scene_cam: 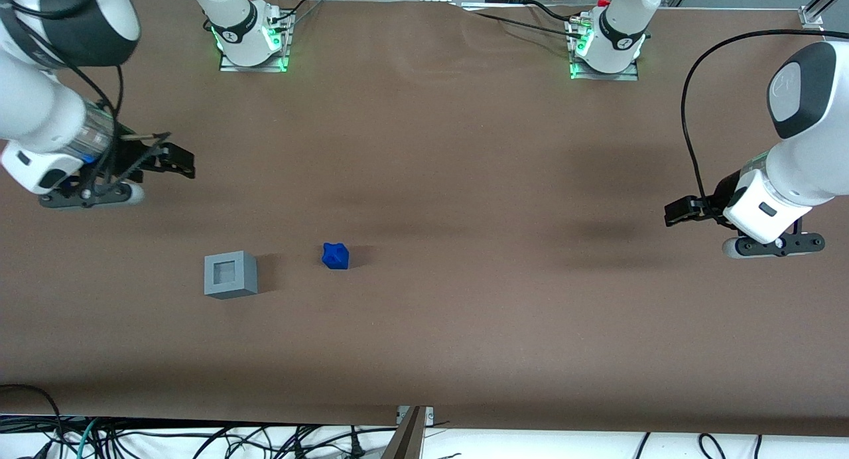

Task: Insert blue part into gray base with right arm
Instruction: 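Move the open right gripper over the blue block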

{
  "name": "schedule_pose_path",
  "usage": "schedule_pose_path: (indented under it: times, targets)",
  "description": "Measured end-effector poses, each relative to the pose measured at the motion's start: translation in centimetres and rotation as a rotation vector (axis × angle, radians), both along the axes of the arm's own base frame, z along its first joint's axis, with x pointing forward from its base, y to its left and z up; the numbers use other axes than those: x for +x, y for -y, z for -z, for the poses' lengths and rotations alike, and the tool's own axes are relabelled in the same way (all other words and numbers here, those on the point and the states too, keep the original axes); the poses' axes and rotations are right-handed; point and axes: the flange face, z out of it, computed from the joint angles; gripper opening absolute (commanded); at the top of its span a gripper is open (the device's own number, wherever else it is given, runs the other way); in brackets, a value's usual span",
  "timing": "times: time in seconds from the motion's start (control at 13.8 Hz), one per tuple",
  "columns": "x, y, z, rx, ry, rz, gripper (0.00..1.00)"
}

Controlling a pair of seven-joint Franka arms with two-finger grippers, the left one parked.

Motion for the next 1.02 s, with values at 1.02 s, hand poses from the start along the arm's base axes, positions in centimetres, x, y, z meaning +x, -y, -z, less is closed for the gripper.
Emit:
schedule_pose_path:
  times: [1.02]
  targets:
    - [5.0, -18.8, 25.1, 0.053, 0.138, 0.23, 0.99]
